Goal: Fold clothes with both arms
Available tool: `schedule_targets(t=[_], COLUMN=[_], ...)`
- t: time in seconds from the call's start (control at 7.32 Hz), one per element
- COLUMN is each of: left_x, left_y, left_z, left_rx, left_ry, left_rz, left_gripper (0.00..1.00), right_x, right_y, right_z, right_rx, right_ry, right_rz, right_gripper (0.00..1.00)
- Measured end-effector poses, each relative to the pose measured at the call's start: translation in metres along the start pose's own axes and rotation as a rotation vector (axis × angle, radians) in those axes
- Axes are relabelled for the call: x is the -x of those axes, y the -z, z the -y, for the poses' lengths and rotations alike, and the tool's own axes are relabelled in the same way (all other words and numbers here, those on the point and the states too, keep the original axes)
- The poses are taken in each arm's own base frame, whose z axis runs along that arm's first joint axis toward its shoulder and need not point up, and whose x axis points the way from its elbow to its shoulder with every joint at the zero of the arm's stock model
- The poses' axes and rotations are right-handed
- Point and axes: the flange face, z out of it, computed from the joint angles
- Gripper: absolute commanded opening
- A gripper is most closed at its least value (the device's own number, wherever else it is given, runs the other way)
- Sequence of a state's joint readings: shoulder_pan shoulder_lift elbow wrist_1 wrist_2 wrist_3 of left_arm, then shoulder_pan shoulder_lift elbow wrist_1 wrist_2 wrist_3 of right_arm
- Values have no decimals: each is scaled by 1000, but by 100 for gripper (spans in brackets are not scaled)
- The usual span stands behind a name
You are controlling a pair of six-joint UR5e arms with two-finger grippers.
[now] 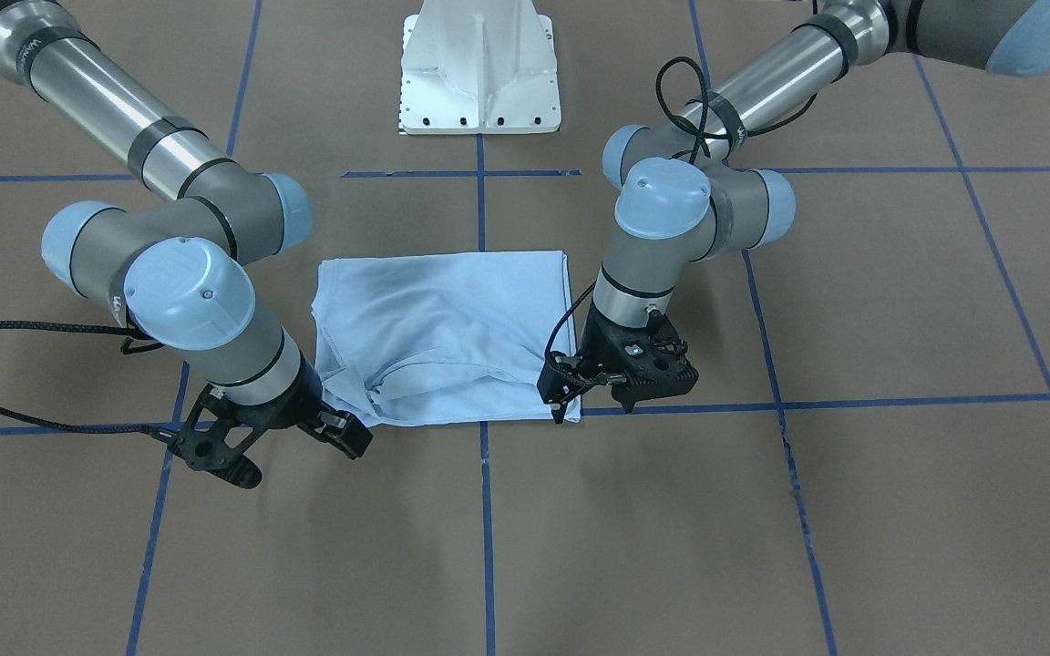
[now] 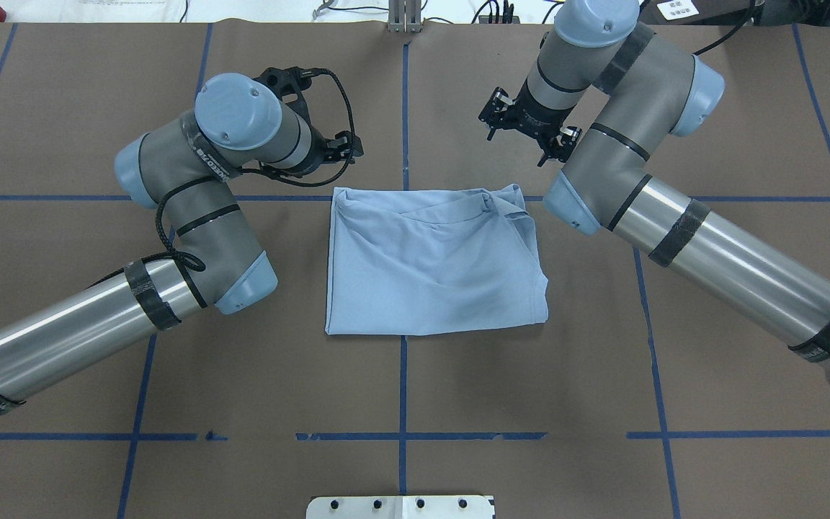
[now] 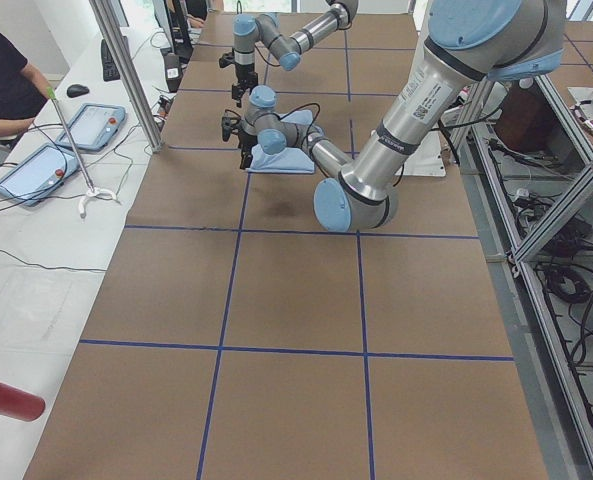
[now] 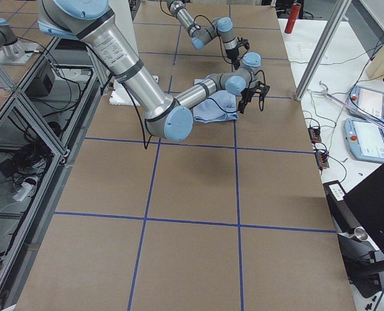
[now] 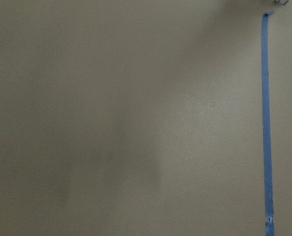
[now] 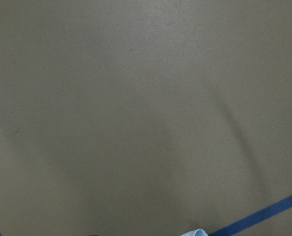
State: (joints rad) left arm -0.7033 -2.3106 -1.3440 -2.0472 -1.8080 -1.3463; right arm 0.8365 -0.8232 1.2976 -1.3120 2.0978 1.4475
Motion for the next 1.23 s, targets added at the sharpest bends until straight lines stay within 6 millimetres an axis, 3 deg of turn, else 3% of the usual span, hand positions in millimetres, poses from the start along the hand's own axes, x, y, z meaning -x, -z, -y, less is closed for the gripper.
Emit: schedule_targets(t=[0.41, 0.68, 0.96, 1.23], left_x=[25, 31, 30, 27], left_y=[30, 44, 49, 50], left_z=[-3, -8, -9, -9], left_rx=[19, 15, 14, 15], left_ry=[-15, -21, -22, -23], left_rz=[-35, -53, -61, -67], left_gripper=[100, 100, 100, 100], right_x=[-4, -4, -5, -12], right_y=[-37, -57, -58, -54], right_z=[-49, -73, -76, -65], right_rx=[27, 34, 35, 26], right_ry=[96, 147, 203, 257], right_rz=[-73, -144, -206, -244], right_gripper=[100, 100, 100, 100])
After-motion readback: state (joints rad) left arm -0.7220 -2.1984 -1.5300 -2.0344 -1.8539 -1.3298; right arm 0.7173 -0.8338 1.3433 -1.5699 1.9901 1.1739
